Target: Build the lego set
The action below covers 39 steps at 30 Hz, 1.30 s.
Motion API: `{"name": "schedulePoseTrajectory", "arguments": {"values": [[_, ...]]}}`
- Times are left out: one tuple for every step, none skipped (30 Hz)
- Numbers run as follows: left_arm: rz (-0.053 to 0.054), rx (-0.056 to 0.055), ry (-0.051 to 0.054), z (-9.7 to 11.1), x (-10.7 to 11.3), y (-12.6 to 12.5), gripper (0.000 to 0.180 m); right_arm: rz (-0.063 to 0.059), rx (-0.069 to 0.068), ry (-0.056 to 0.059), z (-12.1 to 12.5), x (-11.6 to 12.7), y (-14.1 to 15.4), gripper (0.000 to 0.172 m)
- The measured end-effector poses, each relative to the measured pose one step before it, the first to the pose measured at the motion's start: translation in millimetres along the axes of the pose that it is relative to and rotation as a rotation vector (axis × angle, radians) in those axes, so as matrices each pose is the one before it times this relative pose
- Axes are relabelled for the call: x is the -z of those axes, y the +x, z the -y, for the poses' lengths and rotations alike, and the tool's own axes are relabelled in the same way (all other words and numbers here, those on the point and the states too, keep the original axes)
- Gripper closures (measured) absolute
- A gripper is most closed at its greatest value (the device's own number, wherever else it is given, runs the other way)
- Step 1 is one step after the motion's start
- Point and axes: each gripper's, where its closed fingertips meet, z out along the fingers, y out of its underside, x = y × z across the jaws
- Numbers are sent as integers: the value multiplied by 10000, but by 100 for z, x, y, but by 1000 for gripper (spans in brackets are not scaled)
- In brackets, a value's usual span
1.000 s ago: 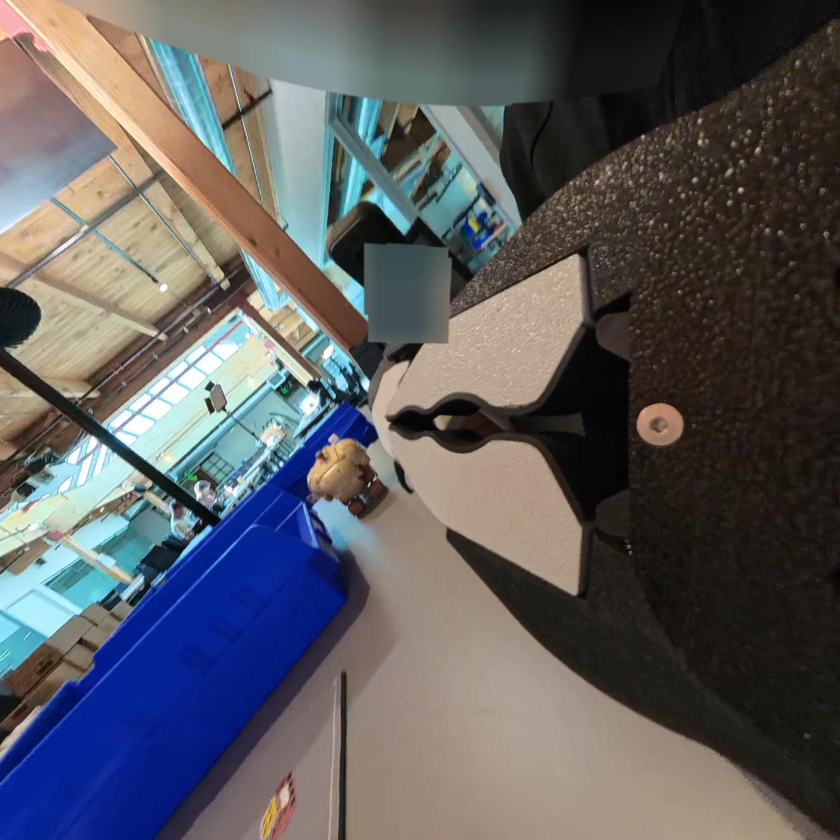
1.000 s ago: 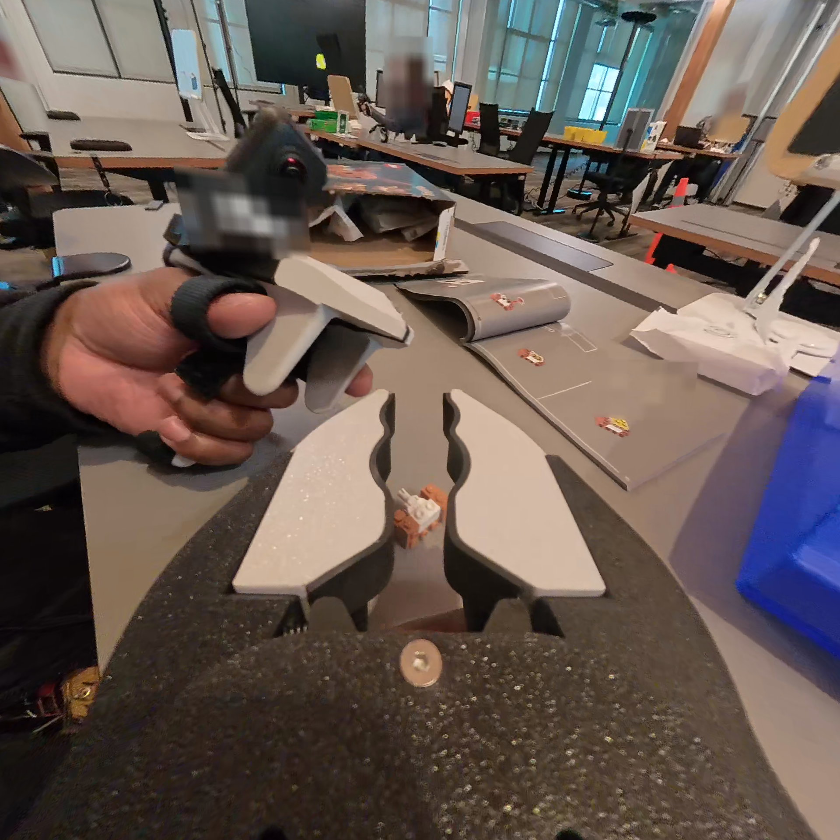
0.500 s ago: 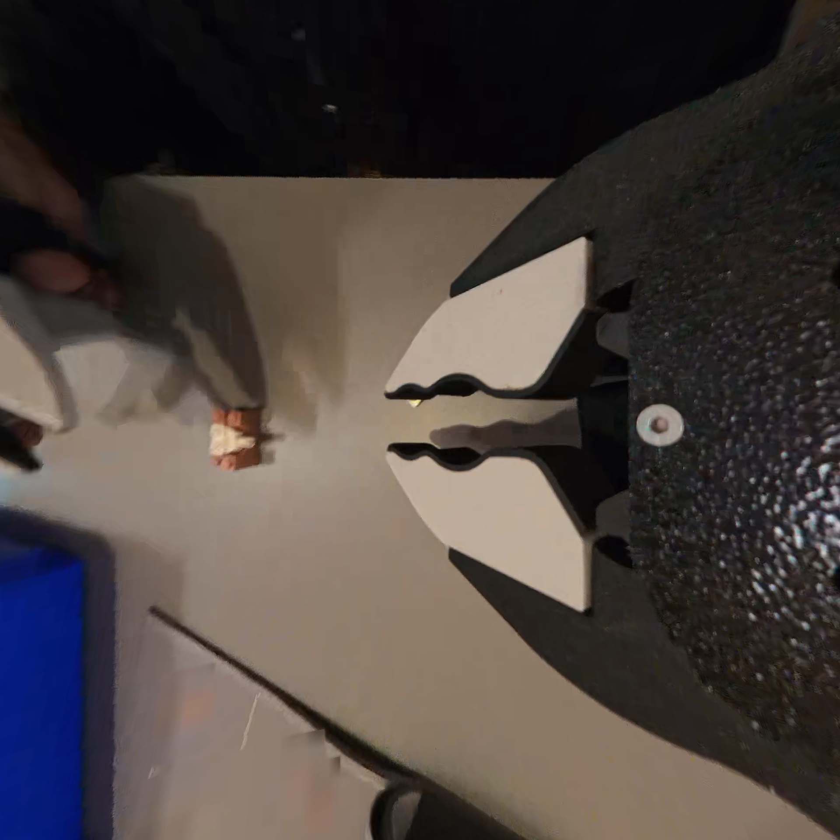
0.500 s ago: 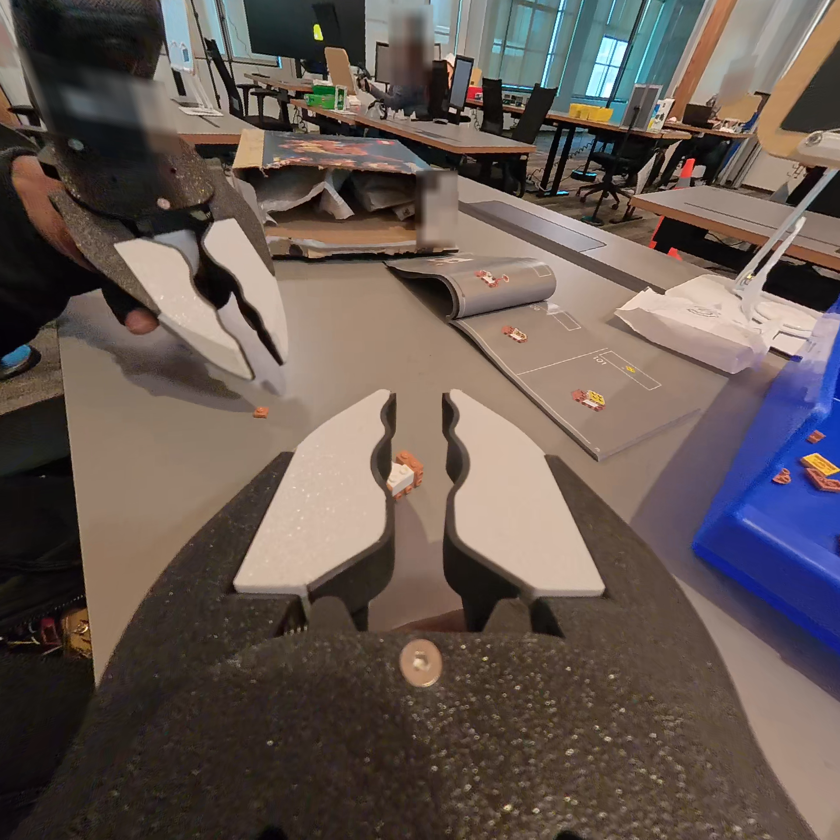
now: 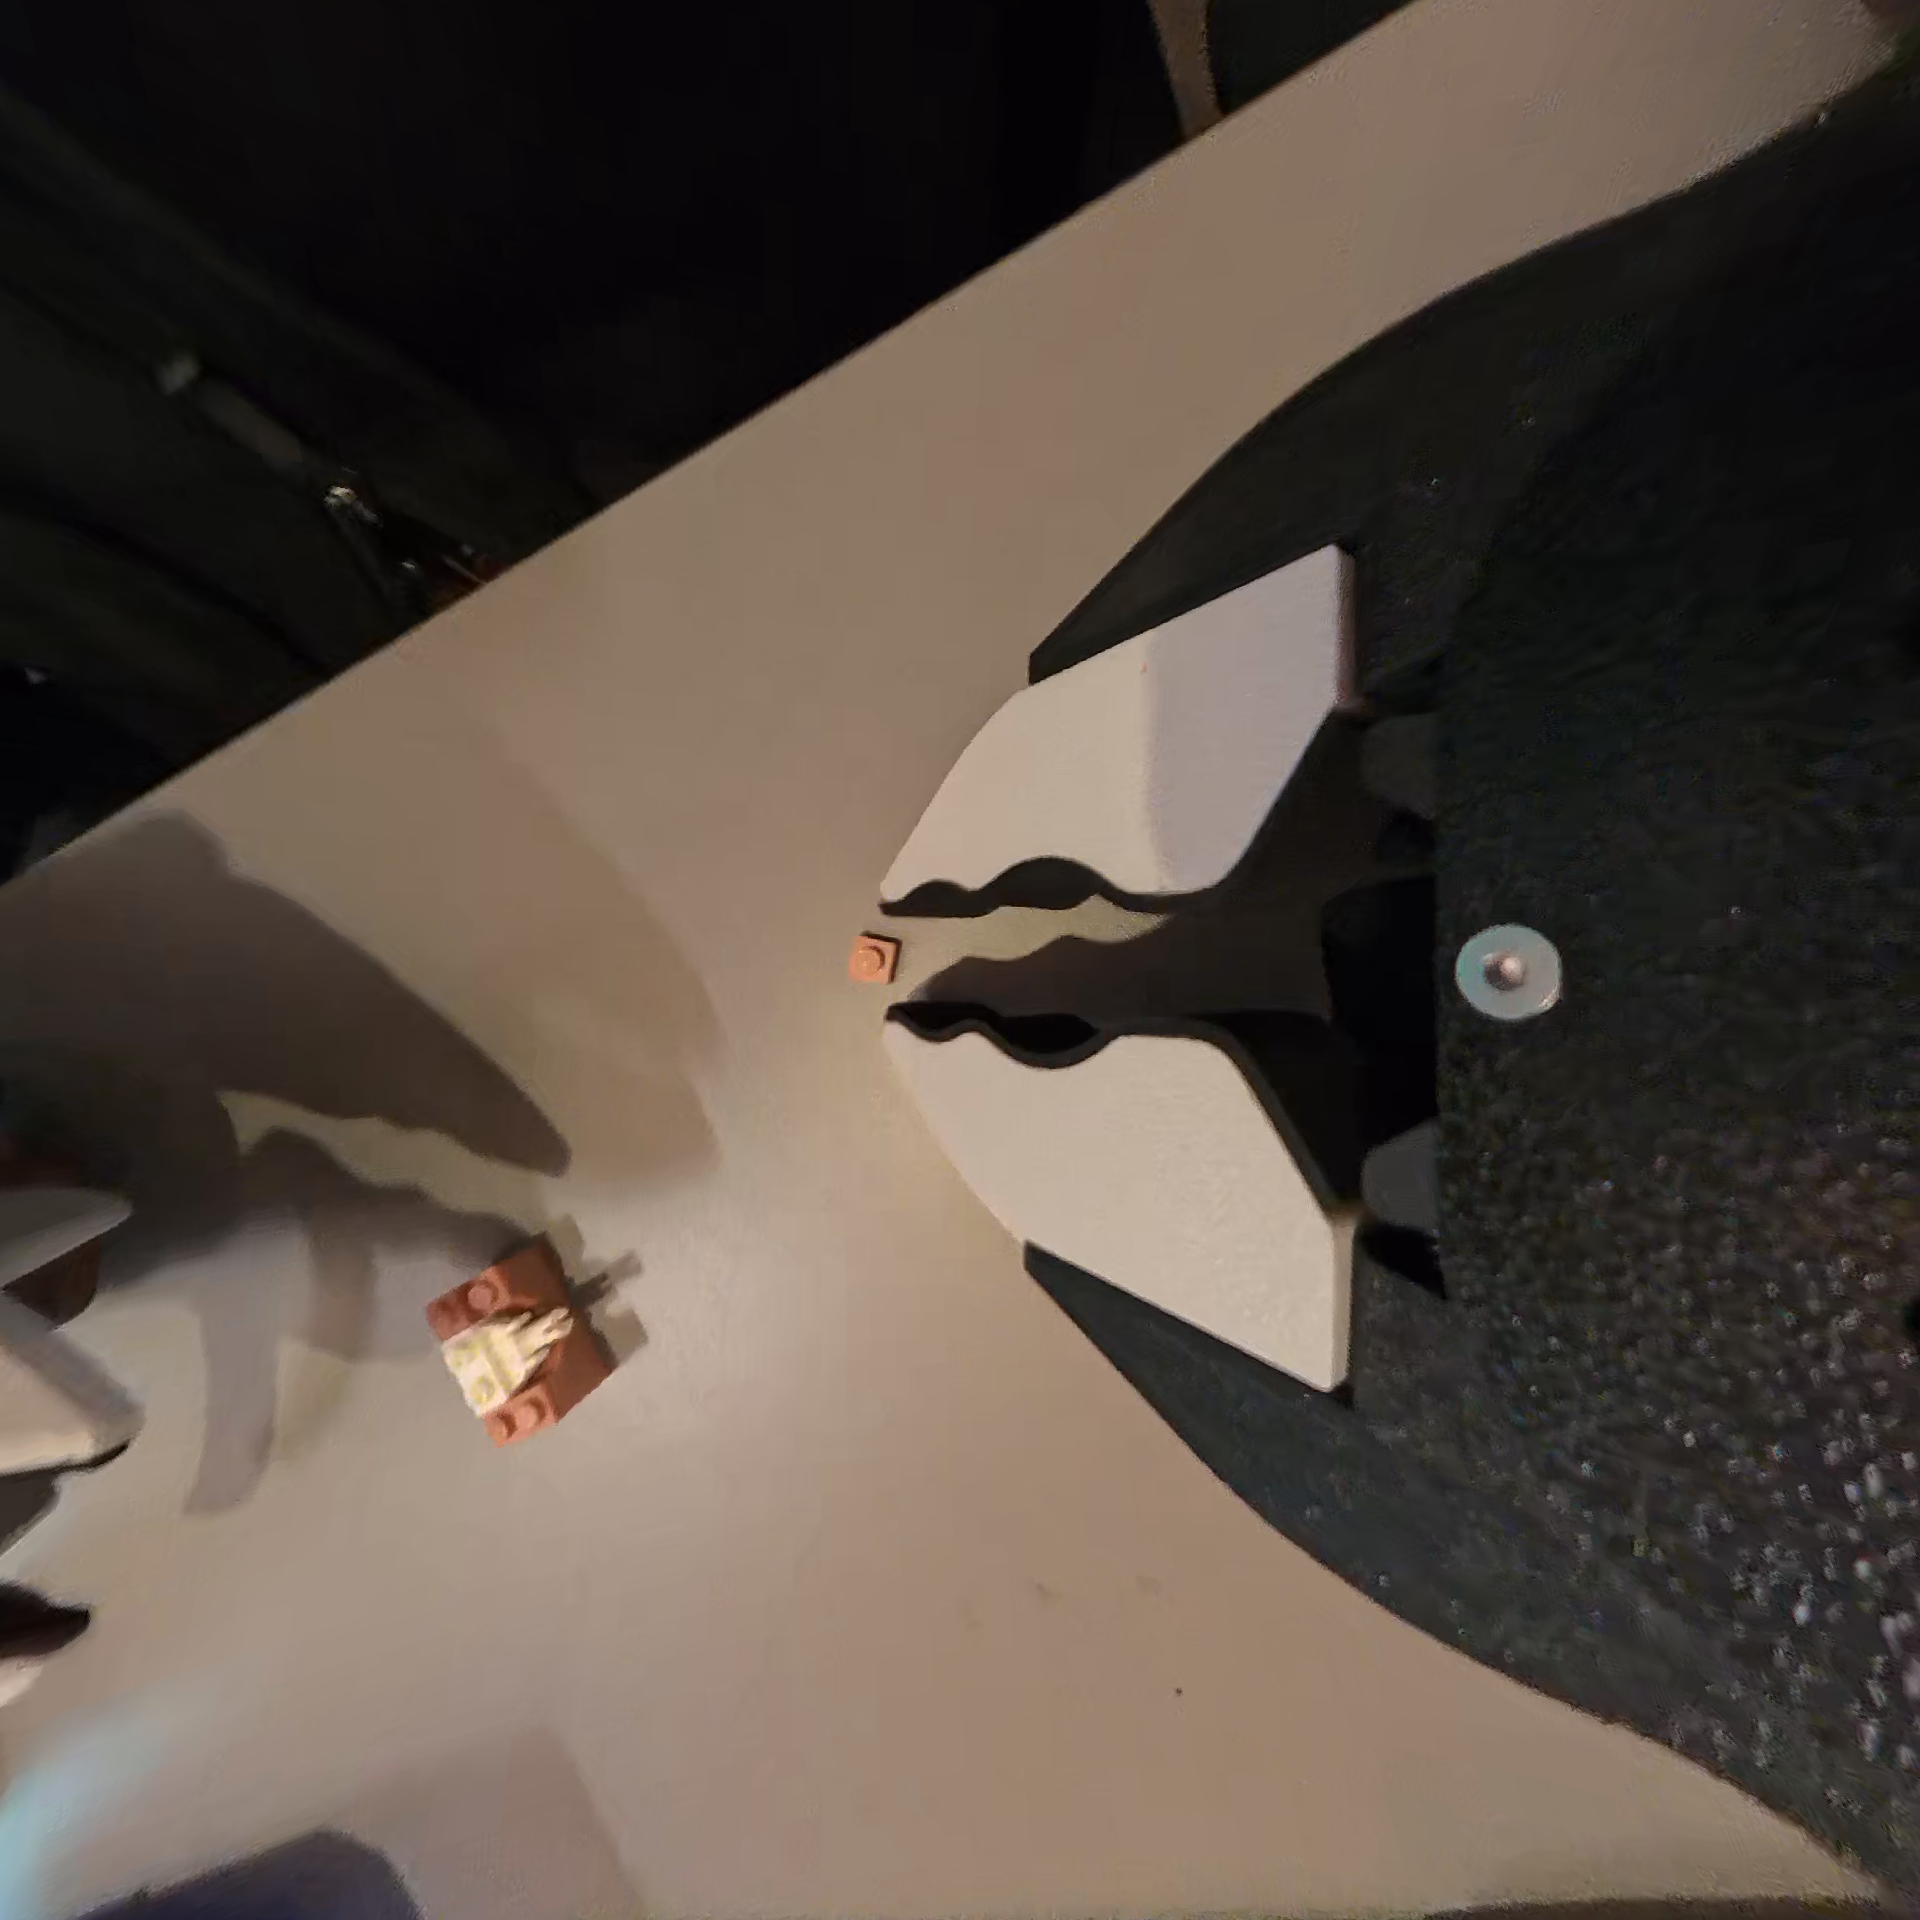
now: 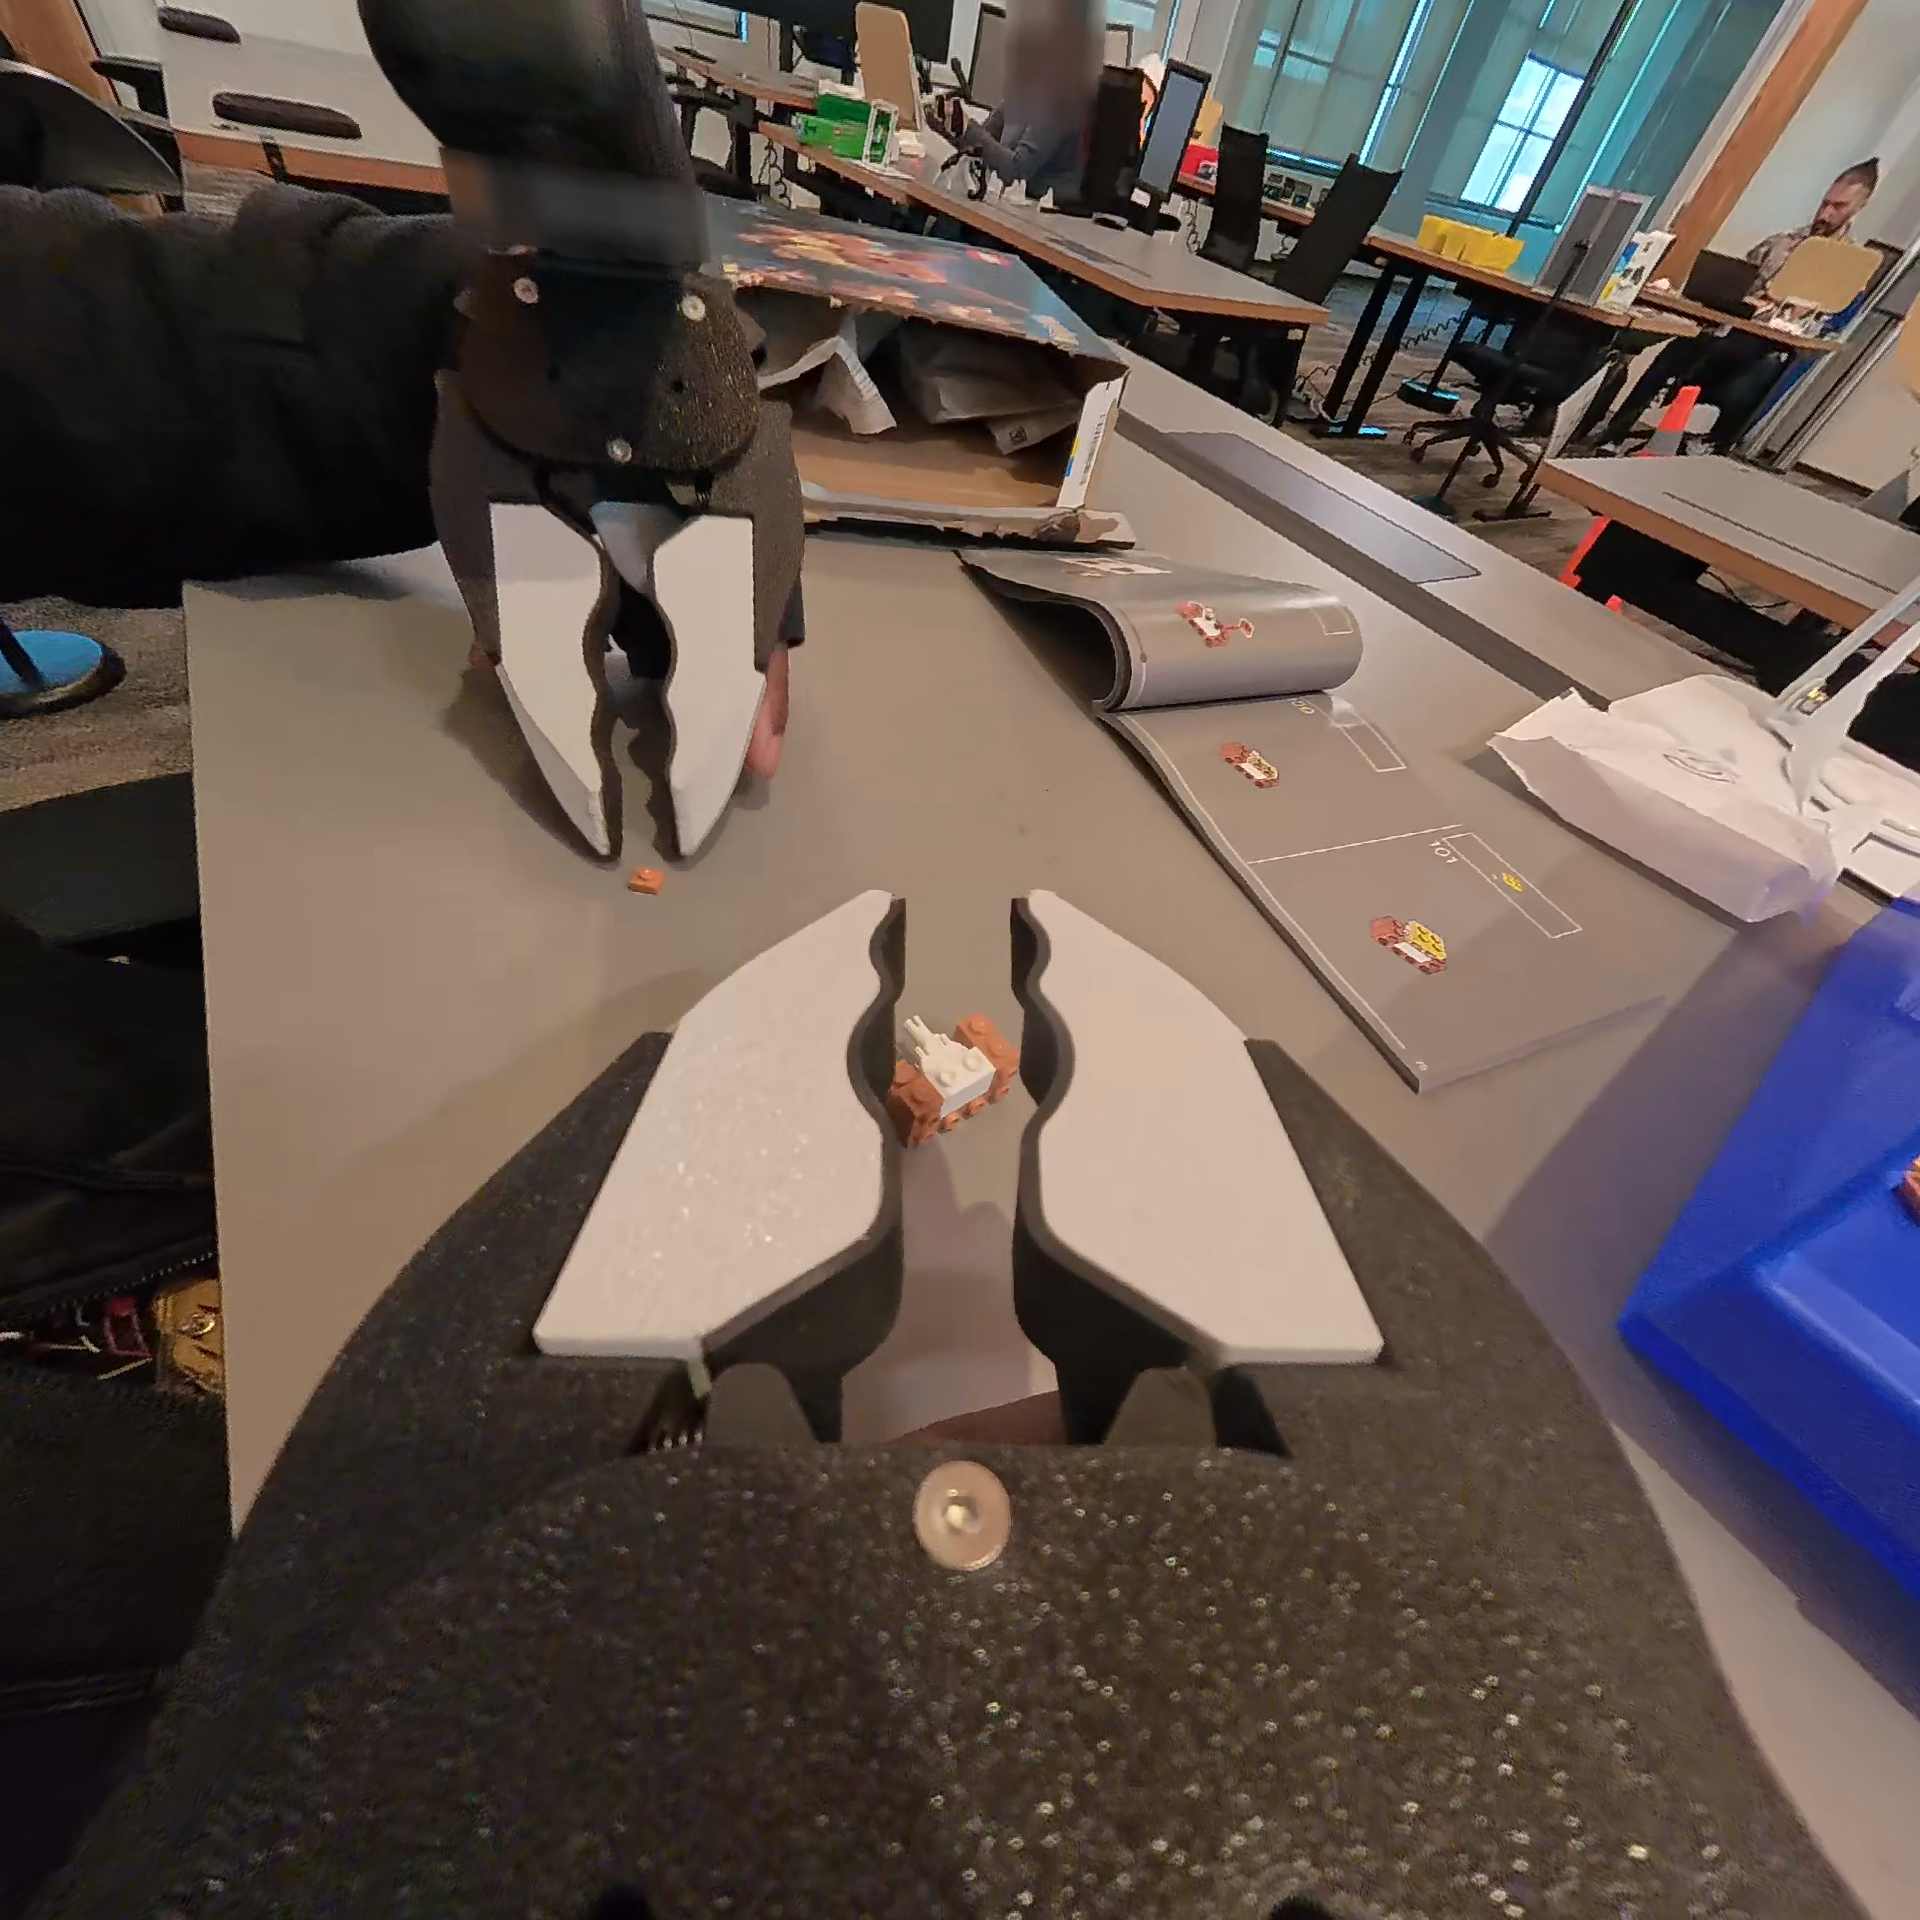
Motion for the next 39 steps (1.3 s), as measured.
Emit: {"name": "schedulePoseTrajectory", "arguments": {"values": [[-103, 1, -57, -69, -160, -29, 166, 17, -2, -22, -50, -10, 74, 153], [-83, 46, 130, 209, -101, -48, 166, 28, 25, -58, -99, -6, 67, 153], [-125, -33, -7, 35, -113, 106, 166, 57, 60, -119, -196, -8, 50, 152], [-99, 0, -24, 27, -72, 92, 167, 94, 110, -202, -325, -38, 22, 151], [-61, -2, -20, 18, -44, 56, 167, 127, 172, -299, -483, -31, -3, 150], [-59, 48, -32, -1, -49, 20, 168, 119, 237, -364, -605, -54, 36, 148], [-66, 107, -49, -37, -50, -10, 168, 74, 290, -384, -653, -49, 105, 146], [-43, 137, -37, -1, -62, -77, 168, 72, 304, -400, -689, -52, 160, 144], [-2, 97, 8, 36, -41, -114, 169, 159, 302, -412, -703, -60, 93, 141], [28, 31, -13, 13, -18, -100, 171, 145, 248, -345, -605, -33, 178, 138], [21, 27, -9, 11, -14, -85, 173, 149, 163, -243, -456, -3, 223, 135], [5, 5, -2, 22, -22, -28, 173, 279, 93, -156, -337, -19, 70, 133], [-4, -3, -2, 6, -7, -5, 173, 350, 35, -89, -248, -40, 3, 131], [5, 6, 5, 7, 10, -13, 173, 335, 4, -39, -190, -76, 11, 129], [58, 56, 13, 16, -7, -97, 173, 338, -9, -21, -130, -138, -1, 125], [110, 105, 10, 23, -1, -168, 173, 321, -12, -33, -86, -192, -21, 122], [194, 121, 29, 65, -16, -275, 173, 241, 39, -23, 10, -234, 2, 120], [221, 102, 43, 82, -12, -315, 173, 237, 155, -44, 32, -287, -67, 118], [197, 81, 44, 113, -30, -251, 173, 229, 263, -97, 1, -323, -82, 116], [221, 71, 93, 226, -42, -276, 173, 143, 286, -144, -21, -359, 56, 114], [194, 61, 146, 323, -52, -240, 173, 131, 262, -139, 13, -340, 71, 113], [116, 44, 170, 371, -43, -112, 173, 212, 255, -132, 25, -306, -82, 113], [82, 18, 171, 384, -41, -55, 173, 267, 263, -47, 144, -244, -197, 113], [92, 1, 141, 340, -45, -55, 173, 217, 204, 22, 178, -185, -132, 114], [65, 6, 107, 299, -42, -32, 173, 238, 71, 16, 111, -171, -140, 115], [48, 12, 96, 284, -52, -12, 173, 217, -50, 16, 59, -145, -100, 116], [53, 19, 95, 280, -50, -35, 173, 58, -116, 59, 79, -117, 93, 118], [79, 35, 104, 285, -53, -102, 173, -32, -166, 76, 86, -103, 204, 121], [103, 64, 93, 278, -60, -160, 173, 15, -176, 83, 77, -84, 77, 125], [101, 84, 77, 255, -66, -170, 173, 45, -100, 64, 67, -48, -42, 130], [117, 81, 88, 287, -66, -201, 173, -110, -11, 3, 15, 13, 88, 135], [156, 77, 71, 284, -63, -239, 173, -176, 13, 19, 35, 7, 118, 138], [182, 63, 45, 279, -67, -257, 173, -153, -22, 23, 77, -17, 56, 138], [197, 56, 29, 292, -68, -269, 173, -173, -40, 23, 81, -18, 60, 138], [208, 50, 11, 283, -92, -268, 173, -195, -37, 15, 80, -15, 73, 138], [228, 52, 3, 266, -96, -298, 173, -212, -27, 14, 101, -27, 73, 138], [193, 56, -13, 256, -118, -242, 173, -227, -44, -3, 84, -29, 64, 138], [194, 70, 25, 278, -127, -256, 173, -200, -74, -7, 110, -48, 18, 138], [173, 88, 24, 256, -120, -220, 173, -200, -95, 10, 132, -33, 19, 138]]}}
